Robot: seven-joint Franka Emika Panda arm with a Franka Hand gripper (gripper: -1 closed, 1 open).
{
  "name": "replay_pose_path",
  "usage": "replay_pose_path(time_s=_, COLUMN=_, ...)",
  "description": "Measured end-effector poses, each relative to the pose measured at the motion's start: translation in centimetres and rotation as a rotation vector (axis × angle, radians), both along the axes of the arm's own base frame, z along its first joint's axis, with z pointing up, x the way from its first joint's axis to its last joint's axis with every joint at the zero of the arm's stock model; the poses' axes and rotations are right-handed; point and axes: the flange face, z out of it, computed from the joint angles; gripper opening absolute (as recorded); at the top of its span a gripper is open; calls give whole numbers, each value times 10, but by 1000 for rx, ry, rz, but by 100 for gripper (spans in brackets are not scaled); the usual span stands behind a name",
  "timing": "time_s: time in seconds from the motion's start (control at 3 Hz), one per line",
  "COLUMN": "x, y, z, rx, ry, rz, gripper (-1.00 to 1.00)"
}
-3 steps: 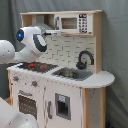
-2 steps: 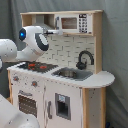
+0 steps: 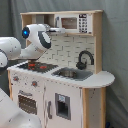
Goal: Play with the kitchen
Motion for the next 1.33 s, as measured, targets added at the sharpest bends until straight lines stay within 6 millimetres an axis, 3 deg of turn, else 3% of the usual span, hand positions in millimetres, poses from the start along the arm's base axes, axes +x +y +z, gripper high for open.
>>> replay_pose_path(time_s=0.33, x=12, y=7, z=1, rx=13, ry=-4, rz=7, gripper=100)
replay_pose_path(time_s=0.67, x=17, y=11, z=16, rx=50, ry=-8, rz=27, gripper=100)
replay_pose_path(time_s=1.0, x=17, y=11, z=16, rx=50, ry=-9, rz=27, gripper=-100)
replay_pose_path(time_s=1.33, x=0, y=10, z=19, rx=58, ry=-6, rz=44, gripper=-100)
